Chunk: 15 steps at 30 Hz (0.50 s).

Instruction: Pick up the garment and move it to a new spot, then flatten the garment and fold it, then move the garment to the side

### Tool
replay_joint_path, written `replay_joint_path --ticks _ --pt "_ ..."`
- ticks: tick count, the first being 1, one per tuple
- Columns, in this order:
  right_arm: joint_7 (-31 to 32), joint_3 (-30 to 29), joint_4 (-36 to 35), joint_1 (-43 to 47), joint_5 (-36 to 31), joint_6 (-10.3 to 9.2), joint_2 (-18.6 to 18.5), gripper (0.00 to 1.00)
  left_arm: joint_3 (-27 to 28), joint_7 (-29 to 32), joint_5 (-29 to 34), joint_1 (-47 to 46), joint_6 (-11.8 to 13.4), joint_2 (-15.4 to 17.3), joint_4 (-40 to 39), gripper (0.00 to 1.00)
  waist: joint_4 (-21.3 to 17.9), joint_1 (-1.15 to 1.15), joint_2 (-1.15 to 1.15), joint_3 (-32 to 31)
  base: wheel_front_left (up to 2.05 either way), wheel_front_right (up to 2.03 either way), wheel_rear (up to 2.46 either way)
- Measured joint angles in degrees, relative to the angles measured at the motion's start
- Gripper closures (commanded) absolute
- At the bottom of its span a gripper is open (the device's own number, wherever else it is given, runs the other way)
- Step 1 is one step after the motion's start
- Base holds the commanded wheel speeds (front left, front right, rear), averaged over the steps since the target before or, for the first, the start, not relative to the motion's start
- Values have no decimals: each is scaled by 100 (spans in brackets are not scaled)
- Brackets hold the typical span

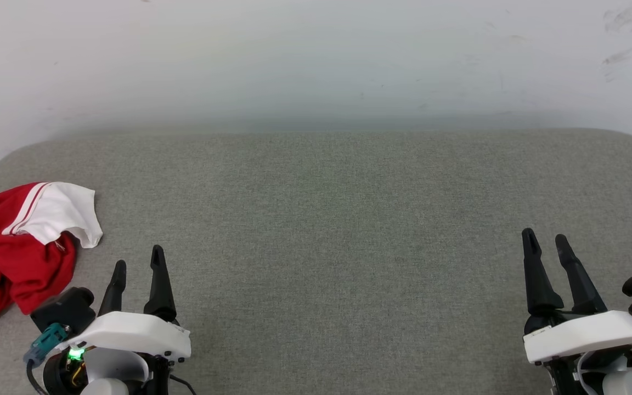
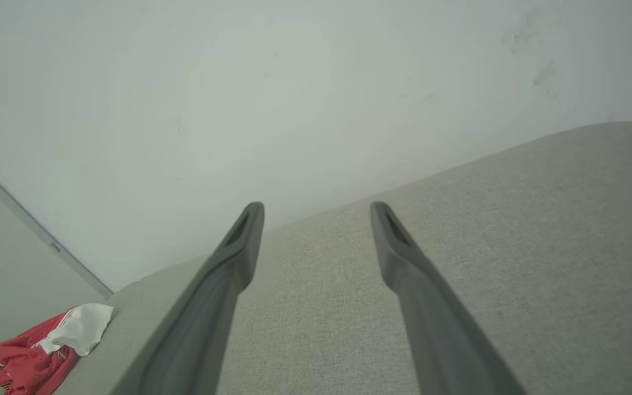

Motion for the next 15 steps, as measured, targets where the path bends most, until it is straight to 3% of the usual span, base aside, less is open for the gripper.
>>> replay_joint_path --ticks 15 --pt "-230 49 -57 1 -1127 1 0 0 -491 -230 809 1 453 312 -158 0 7 0 0 15 0 0 0"
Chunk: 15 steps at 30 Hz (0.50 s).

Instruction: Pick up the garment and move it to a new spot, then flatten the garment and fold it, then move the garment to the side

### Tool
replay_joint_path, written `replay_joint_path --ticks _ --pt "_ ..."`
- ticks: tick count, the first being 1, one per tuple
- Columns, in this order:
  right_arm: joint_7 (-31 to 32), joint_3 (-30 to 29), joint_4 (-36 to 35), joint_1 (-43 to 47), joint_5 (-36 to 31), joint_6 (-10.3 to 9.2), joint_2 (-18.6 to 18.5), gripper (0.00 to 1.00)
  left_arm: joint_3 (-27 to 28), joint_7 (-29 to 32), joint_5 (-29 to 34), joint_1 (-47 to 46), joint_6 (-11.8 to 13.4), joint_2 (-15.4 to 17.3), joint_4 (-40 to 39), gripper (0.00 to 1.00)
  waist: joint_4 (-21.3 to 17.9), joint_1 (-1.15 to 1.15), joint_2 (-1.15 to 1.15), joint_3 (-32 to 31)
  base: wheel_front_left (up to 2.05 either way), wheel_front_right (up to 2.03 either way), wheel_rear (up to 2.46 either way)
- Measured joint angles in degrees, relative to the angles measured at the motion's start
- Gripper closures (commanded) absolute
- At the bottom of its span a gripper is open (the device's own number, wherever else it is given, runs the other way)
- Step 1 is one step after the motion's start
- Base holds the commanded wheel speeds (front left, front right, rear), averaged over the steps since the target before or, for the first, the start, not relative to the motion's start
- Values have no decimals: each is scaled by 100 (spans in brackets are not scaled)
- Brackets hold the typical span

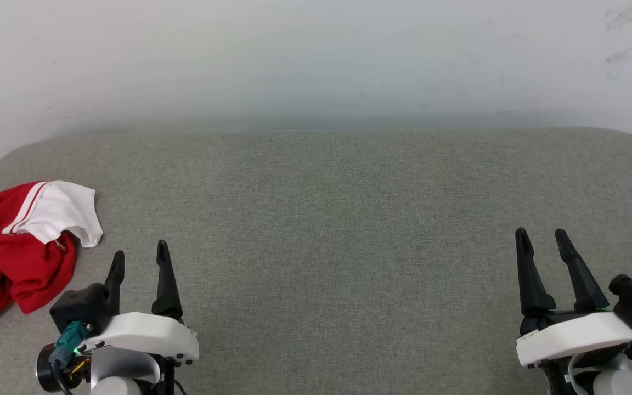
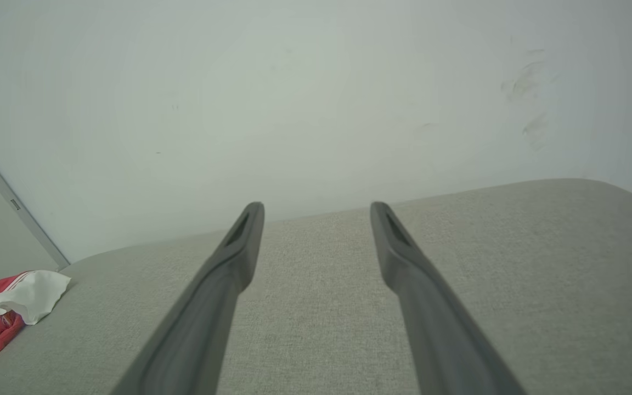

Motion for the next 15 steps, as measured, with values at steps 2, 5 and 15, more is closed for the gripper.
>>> replay_joint_path --ticks 2,5,15 --pt "-25 8 -7 0 -120 0 0 0 -35 -29 97 -1 48 27 -20 0 1 0 0 1 0 0 0" --pt "-73 16 -19 0 -312 0 0 0 -92 -74 249 -1 93 71 -49 0 2 0 0 1 0 0 0" --pt "-203 38 -96 -1 -864 0 0 0 -188 -201 701 -1 149 123 -129 0 7 0 0 14 0 0 0"
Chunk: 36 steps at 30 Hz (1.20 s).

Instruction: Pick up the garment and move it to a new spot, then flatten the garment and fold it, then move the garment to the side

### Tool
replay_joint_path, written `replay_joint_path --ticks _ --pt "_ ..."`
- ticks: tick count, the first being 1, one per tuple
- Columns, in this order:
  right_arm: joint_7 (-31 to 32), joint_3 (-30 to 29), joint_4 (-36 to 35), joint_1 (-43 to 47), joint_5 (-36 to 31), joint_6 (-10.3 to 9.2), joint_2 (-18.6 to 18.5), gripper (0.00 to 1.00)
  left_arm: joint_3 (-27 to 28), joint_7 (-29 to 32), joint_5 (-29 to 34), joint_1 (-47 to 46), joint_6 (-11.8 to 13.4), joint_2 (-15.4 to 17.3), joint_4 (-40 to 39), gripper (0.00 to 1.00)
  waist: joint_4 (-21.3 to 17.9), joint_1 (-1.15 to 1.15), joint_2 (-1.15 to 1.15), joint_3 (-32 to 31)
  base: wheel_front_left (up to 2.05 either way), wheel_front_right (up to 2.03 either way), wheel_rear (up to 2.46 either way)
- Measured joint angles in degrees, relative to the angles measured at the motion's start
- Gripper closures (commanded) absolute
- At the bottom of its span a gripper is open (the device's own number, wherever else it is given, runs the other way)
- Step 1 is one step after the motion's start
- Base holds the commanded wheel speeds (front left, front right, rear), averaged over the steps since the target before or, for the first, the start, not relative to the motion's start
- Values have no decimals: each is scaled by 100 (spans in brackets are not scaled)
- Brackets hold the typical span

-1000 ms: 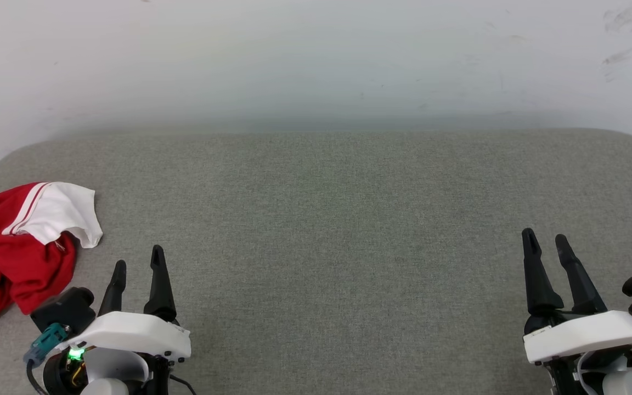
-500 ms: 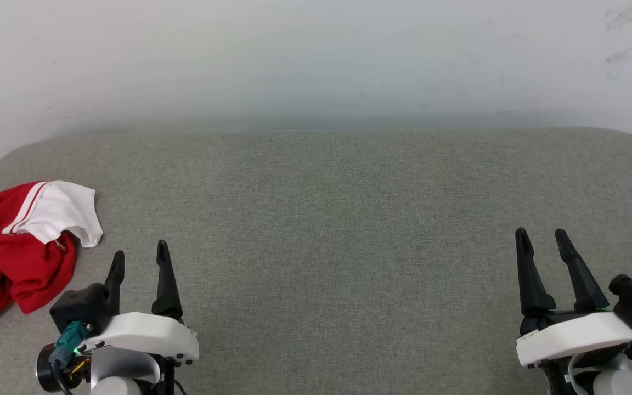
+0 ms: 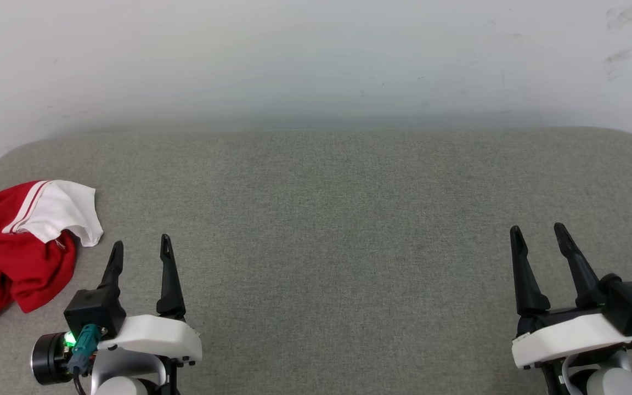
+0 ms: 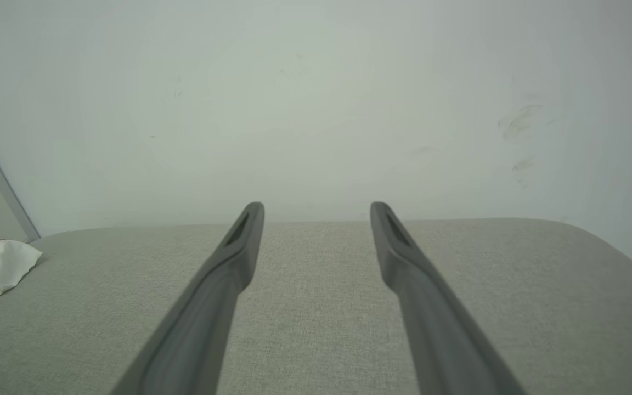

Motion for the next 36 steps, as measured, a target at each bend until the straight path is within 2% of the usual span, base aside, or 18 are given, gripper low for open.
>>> replay_joint_path --ticks 7,15,36 --pt "-80 35 -41 0 -311 0 0 0 0 -93 313 1 5 1 -36 0 5 0 0 6 0 0 0" --pt "-177 44 -56 1 -557 0 0 0 89 -187 560 14 -167 -71 -25 0 10 0 0 13 0 0 0" --pt "-420 -147 255 2 -327 1 -2 0 896 -408 1282 104 -1080 -633 291 0 44 0 0 4 0 0 0"
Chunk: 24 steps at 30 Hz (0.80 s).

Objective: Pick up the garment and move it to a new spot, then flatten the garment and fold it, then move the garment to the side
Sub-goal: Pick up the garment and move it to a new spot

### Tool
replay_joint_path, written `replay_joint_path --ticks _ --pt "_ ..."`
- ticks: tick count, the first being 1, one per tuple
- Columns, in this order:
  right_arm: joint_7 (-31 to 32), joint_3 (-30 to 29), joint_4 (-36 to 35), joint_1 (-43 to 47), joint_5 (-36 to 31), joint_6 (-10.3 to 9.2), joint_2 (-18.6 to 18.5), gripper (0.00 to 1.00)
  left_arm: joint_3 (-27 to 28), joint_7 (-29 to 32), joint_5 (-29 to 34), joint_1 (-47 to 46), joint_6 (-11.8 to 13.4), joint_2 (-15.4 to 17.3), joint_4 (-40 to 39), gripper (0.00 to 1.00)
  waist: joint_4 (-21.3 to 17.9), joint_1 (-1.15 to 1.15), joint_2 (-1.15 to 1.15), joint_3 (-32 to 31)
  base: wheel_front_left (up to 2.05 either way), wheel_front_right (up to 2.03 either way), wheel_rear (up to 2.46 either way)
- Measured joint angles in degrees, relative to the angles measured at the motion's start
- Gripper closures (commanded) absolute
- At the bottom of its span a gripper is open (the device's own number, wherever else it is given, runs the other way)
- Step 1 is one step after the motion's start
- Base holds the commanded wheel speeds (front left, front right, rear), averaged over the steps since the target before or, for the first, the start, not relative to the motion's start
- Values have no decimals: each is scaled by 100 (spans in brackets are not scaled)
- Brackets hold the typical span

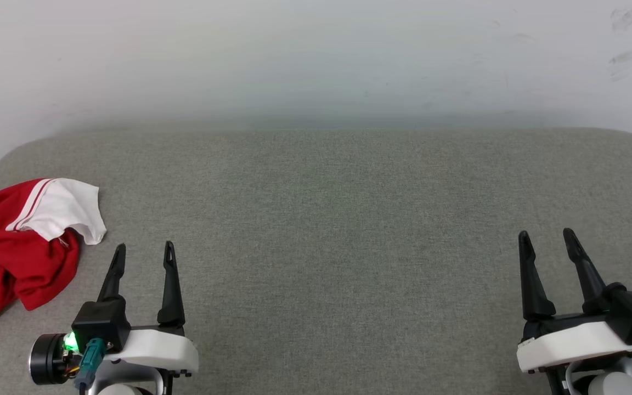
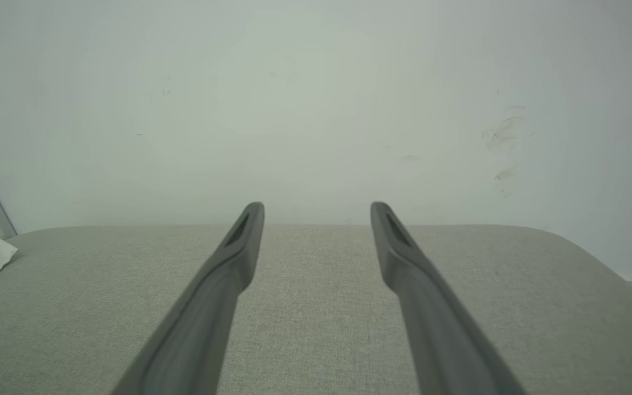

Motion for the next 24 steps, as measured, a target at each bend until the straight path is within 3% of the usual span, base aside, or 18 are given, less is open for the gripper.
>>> replay_joint_path --ticks 10,24 --pt "0 -41 143 -1 229 0 1 0 232 -14 110 0 -240 -140 131 0 -7 0 0 -5 0 0 0" --pt "0 -31 147 -1 168 0 1 0 343 -14 254 -2 -326 -229 219 0 -1 0 0 4 0 0 0"
